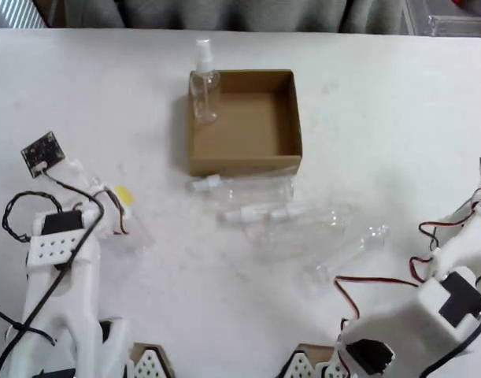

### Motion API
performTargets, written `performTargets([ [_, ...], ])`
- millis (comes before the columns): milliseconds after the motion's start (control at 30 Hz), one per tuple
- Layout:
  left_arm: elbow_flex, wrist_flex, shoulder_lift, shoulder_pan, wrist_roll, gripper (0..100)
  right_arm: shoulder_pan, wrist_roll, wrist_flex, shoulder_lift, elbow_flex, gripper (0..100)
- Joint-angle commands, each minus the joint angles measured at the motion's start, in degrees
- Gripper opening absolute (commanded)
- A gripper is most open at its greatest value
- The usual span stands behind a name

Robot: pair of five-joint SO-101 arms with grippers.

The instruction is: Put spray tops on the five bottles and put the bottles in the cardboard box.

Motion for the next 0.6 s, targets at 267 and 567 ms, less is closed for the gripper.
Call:
performTargets([
  [267, -0.44, -1.14, -2.24, -0.4, -0.44, 16, -0.57, 4.92, -0.84, 3.91, -3.87, 14.1],
  [567, -0.35, -1.14, -2.24, -0.4, -0.44, 16, -0.04, 7.65, 6.64, 0.4, -8.97, 2.0],
])
